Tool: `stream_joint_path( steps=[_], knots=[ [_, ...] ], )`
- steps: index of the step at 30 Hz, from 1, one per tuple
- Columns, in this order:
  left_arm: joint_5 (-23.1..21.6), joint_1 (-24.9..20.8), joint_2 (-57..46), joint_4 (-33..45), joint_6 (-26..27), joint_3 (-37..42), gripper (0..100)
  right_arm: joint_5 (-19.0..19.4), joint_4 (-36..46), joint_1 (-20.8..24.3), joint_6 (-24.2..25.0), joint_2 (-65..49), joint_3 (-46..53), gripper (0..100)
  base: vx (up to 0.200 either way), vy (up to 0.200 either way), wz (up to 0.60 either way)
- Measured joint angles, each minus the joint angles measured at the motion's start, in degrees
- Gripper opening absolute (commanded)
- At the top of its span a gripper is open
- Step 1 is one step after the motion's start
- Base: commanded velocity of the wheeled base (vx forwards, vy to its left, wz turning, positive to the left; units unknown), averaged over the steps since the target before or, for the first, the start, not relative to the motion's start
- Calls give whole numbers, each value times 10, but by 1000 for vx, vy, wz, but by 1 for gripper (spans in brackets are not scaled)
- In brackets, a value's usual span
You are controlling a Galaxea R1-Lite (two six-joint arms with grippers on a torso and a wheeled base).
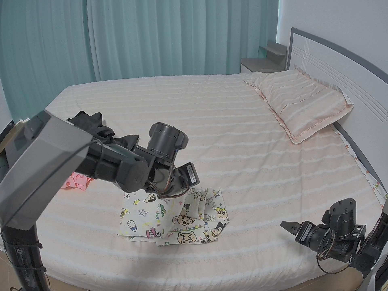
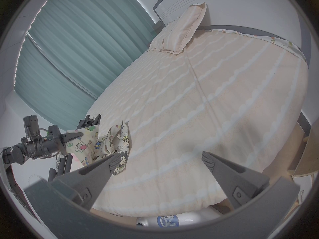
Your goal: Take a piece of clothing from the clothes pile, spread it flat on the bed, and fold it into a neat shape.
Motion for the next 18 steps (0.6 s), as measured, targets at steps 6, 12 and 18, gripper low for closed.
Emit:
stream_joint_path(
  steps=[6, 12, 18],
  knots=[
    [1, -15, 33, -6, -22, -28, 0, 0, 0, 1, 0, 2, 0, 100, 0, 0, 0],
    [5, -17, 58, -8, -54, -60, 100, 0, 0, 1, 0, 2, 0, 100, 0, 0, 0],
    [5, -22, 76, -4, -61, -75, 100, 0, 0, 1, 1, 3, 0, 100, 0, 0, 0]
  ],
)
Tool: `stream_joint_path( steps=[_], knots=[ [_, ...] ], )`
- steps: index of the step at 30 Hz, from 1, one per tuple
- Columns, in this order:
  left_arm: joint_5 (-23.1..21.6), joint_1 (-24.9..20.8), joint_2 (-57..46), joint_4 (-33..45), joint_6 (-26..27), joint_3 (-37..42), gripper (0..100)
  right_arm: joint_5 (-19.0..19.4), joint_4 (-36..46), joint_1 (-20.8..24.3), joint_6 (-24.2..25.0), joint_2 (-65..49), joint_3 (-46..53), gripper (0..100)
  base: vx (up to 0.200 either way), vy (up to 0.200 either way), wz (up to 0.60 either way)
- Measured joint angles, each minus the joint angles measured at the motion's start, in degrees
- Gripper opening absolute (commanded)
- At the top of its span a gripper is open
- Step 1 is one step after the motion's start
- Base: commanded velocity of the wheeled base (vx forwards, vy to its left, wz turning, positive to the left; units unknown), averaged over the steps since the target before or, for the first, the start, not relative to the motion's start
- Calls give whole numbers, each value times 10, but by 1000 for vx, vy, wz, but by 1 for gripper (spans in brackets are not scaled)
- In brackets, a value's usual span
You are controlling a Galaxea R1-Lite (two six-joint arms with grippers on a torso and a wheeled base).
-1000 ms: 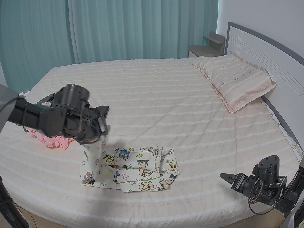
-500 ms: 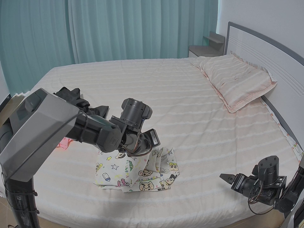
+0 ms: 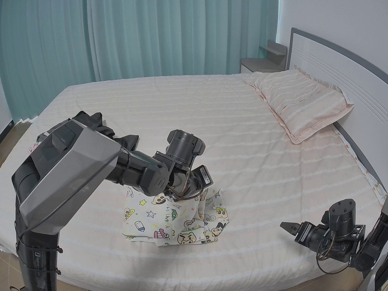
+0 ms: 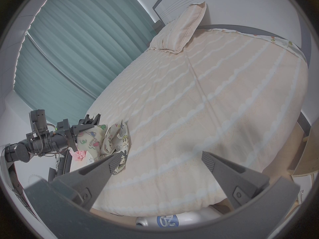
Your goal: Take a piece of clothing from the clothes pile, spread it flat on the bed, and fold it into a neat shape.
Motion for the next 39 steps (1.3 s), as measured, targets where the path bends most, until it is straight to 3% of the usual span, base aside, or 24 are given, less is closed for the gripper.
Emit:
stream_joint_path(
  steps=[12, 22, 29, 34, 39],
  knots=[
    [0, 9, -27, 41, -18, 27, 100, 0, 0, -1, 0, 1, 0, 100, 0, 0, 0],
    [-17, 35, -160, 50, -66, 123, 100, 0, 1, 0, 0, 1, 0, 100, 0, 0, 0],
    [-63, 61, -264, 48, -104, 238, 100, 0, 1, 1, 0, 1, 0, 100, 0, 0, 0],
    [-108, 85, -325, 46, -123, 324, 100, -1, 1, 1, 0, 1, 0, 100, -200, 0, 0],
    [-126, 102, -351, 46, -144, 357, 100, -1, 1, 2, 0, 2, 0, 100, 0, 0, 0]
  ],
)
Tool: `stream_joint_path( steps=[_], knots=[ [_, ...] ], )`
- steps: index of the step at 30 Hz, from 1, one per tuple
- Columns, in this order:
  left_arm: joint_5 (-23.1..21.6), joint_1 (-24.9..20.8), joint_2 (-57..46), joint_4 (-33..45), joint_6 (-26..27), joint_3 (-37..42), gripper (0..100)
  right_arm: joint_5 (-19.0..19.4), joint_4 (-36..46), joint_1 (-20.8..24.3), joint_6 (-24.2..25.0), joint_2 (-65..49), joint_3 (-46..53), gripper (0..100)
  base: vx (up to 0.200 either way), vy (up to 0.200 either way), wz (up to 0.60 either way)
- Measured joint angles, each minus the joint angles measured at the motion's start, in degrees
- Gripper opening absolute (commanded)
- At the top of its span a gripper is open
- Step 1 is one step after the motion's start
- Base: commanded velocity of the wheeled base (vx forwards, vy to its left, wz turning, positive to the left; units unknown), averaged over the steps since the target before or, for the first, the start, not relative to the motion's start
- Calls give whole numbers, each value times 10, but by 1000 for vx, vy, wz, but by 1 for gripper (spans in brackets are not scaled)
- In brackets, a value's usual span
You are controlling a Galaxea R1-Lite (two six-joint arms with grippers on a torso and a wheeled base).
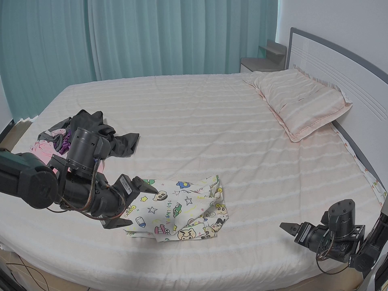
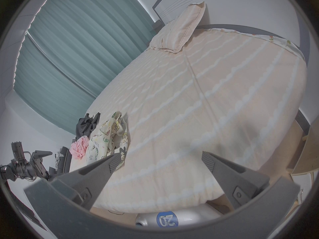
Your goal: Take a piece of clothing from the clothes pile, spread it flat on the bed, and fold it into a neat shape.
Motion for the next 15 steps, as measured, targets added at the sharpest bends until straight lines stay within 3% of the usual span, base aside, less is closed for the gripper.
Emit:
stream_joint_path(
  steps=[10, 15],
  knots=[
    [-54, 37, -17, -34, -22, 13, 100, 1, 0, -1, 0, 1, 0, 100, 0, 0, 0],
    [-69, 53, -19, -62, -22, 23, 100, 2, -13, -3, -1, -2, 0, 100, 0, 200, 0]
  ],
)
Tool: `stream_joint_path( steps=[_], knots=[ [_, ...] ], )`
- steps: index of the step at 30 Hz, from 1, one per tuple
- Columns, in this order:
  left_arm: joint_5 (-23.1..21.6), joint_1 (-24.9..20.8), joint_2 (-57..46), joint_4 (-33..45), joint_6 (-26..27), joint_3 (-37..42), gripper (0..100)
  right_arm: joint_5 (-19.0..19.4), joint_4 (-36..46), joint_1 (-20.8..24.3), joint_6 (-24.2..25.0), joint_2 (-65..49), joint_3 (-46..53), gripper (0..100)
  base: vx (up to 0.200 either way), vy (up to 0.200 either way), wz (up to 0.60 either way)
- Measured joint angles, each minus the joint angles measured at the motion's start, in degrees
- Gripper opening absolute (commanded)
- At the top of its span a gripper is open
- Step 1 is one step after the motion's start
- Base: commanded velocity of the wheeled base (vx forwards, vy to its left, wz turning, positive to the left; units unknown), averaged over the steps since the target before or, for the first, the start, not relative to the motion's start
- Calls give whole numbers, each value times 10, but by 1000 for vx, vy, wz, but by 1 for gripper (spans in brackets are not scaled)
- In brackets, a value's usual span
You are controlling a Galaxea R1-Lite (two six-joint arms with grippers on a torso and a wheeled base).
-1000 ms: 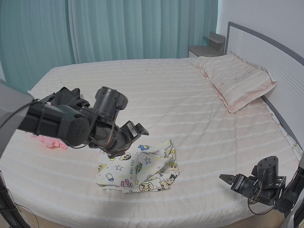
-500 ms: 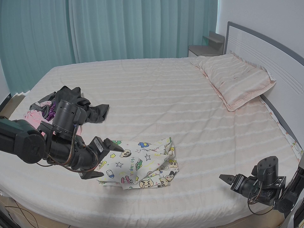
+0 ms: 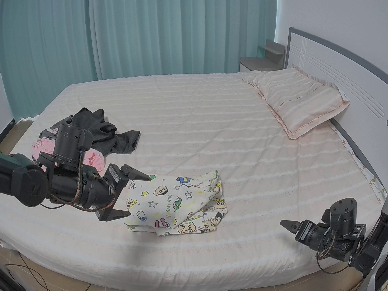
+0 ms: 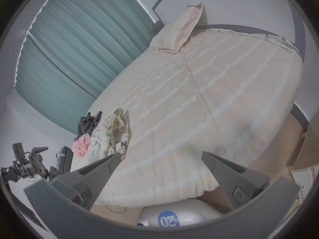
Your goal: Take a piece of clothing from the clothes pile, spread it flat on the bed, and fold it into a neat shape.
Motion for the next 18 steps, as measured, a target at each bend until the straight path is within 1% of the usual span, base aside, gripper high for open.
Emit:
stream_joint_path(
  steps=[4, 6, 10, 18],
  knots=[
    [-3, 17, -2, -8, 0, 2, 100, 1, -39, -2, -6, -2, 0, 100, 0, 200, 0],
    [-4, 25, -2, -10, 0, 1, 100, 2, -55, -8, -18, -2, 0, 100, 0, 200, 0],
    [-10, 33, -2, -12, 0, 1, 100, 0, -59, -14, -52, 0, -9, 100, 0, 200, 0],
    [-26, 44, 0, -12, 1, 0, 100, -2, -53, -18, -80, 5, -66, 100, 0, 200, 0]
  ],
)
